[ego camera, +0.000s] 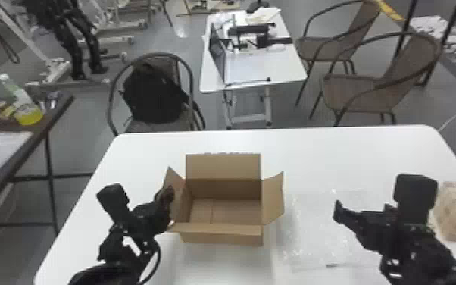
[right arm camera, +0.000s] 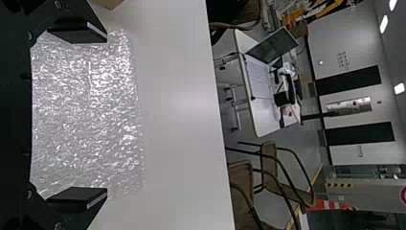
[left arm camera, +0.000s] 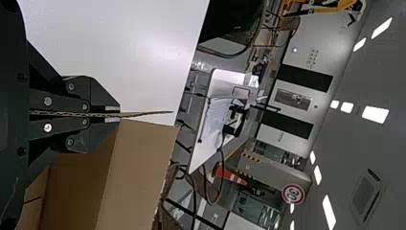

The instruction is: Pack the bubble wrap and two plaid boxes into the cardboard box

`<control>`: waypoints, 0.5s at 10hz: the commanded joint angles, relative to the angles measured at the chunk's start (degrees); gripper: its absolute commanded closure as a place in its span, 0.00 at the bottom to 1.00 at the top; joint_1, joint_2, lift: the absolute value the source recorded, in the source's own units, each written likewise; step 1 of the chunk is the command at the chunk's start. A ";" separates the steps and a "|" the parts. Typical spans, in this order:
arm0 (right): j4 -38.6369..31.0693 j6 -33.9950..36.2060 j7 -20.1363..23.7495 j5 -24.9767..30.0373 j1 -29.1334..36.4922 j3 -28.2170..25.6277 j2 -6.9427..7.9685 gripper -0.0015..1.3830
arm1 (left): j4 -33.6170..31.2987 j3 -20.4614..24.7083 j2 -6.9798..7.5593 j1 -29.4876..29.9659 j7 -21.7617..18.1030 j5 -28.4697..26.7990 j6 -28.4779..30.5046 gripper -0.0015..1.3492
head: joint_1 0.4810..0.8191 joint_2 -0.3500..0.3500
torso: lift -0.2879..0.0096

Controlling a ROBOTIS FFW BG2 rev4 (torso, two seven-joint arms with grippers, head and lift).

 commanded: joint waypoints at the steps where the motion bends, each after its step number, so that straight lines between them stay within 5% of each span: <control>1: 0.77 10.97 -3.37 -2.82 -4.56 0.20 1.06 0.11 | 0.00 -0.31 -0.15 -0.15 0.08 -0.25 0.05 0.90 | 0.63 0.76 | 0.92; 3: 4.64 24.15 -9.96 -12.05 -11.24 0.11 1.50 0.06 | 0.00 -0.67 -0.15 -0.41 0.08 -0.43 -0.04 0.90 | 0.63 0.76 | 0.92; 5: 10.53 28.81 -13.13 -16.45 -15.72 0.11 1.42 0.05 | 0.09 -1.11 -0.15 -0.94 0.08 -0.78 -0.04 0.90 | 0.63 0.78 | 0.92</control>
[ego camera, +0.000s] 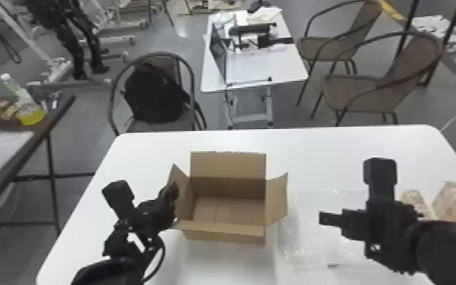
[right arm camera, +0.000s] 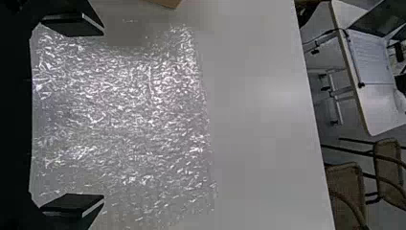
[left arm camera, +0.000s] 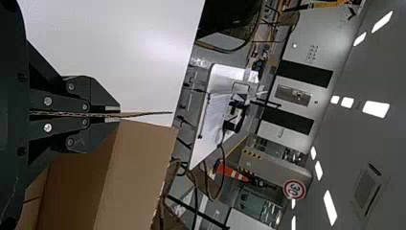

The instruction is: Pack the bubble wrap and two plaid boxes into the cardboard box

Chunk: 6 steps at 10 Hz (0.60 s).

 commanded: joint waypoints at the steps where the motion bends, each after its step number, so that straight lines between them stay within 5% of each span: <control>1: 4.82 0.59 -1.01 -0.67 -2.44 -0.07 0.38 0.05 | 0.11 -0.24 -0.15 -0.19 -0.01 -0.11 0.00 0.90 | 0.63 0.78 | 0.92; 6: 21.61 -3.80 -0.75 -2.34 -10.26 1.60 1.35 0.06 | 0.90 -1.65 -0.15 -0.63 -0.01 0.07 -0.44 0.90 | 0.63 0.74 | 0.92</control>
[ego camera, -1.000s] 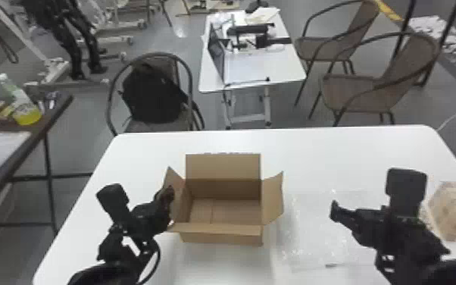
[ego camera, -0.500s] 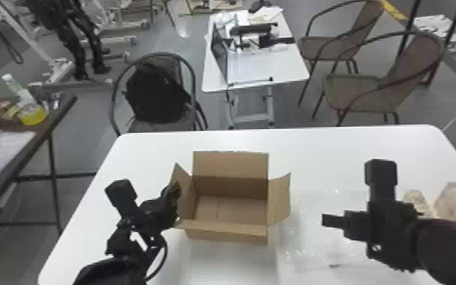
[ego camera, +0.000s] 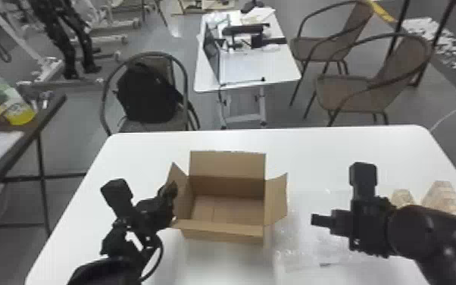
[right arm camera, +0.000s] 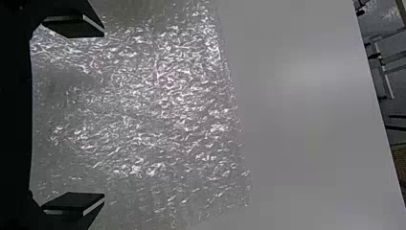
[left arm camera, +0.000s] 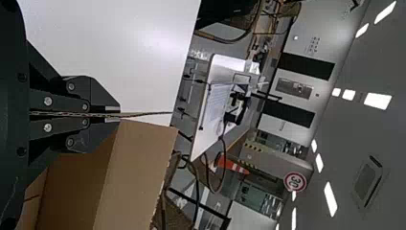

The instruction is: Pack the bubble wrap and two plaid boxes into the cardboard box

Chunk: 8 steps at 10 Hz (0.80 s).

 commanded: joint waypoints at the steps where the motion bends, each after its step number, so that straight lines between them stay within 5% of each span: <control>1: 4.20 -0.19 1.02 -0.02 -2.06 0.72 0.36 0.06 | 0.28 -0.37 -0.15 -0.24 0.00 0.10 -0.20 0.90 | 0.63 0.74 | 0.92; 8: 13.70 1.57 1.11 6.57 -6.80 3.71 2.38 0.07 | 1.51 -1.77 -0.15 -1.03 0.00 1.33 -1.52 0.90 | 0.63 0.73 | 0.92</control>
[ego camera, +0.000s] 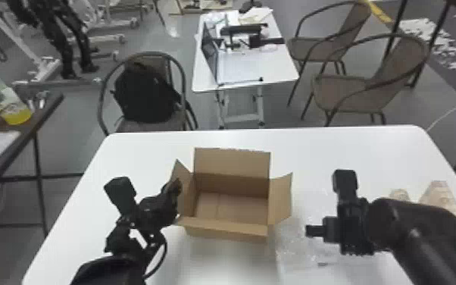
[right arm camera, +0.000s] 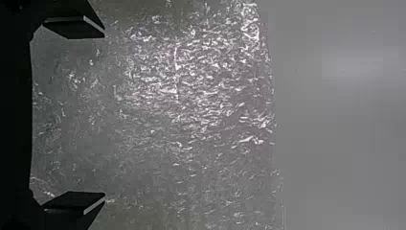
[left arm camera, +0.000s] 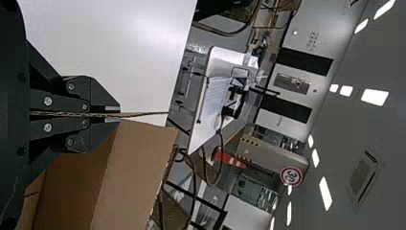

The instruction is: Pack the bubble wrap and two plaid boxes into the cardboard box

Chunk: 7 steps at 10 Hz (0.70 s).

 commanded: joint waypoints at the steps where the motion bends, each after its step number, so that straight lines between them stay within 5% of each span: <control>1: 1.36 1.50 -0.02 2.97 -0.73 0.01 0.54 0.07 | 0.21 -0.23 -0.15 -0.17 0.07 0.41 -0.45 0.90 | 0.63 0.72 | 0.92; 2: 2.42 2.56 0.07 4.81 -1.34 0.01 0.98 0.09 | 0.38 -0.32 -0.15 -0.35 0.07 0.59 -0.54 0.90 | 0.63 0.71 | 0.92; 3: 2.59 2.91 0.07 5.78 -1.43 0.10 1.07 0.20 | 0.65 -0.49 -0.15 -0.44 0.07 0.77 -0.72 0.90 | 0.63 0.70 | 0.92; 4: 1.72 2.73 0.07 5.96 -0.81 0.10 1.07 0.55 | 0.65 -0.49 -0.15 -0.35 -0.02 1.12 -0.89 0.90 | 0.63 0.69 | 0.92; 5: 0.75 2.38 0.16 5.87 -0.02 0.01 0.80 0.69 | 0.74 -0.49 -0.15 -0.26 0.07 1.12 -0.98 0.90 | 0.63 0.69 | 0.92; 7: -1.45 2.03 2.35 3.67 1.56 -0.25 -0.08 0.78 | 0.74 -0.40 -0.15 0.00 0.07 1.47 -1.33 0.90 | 0.63 0.69 | 0.92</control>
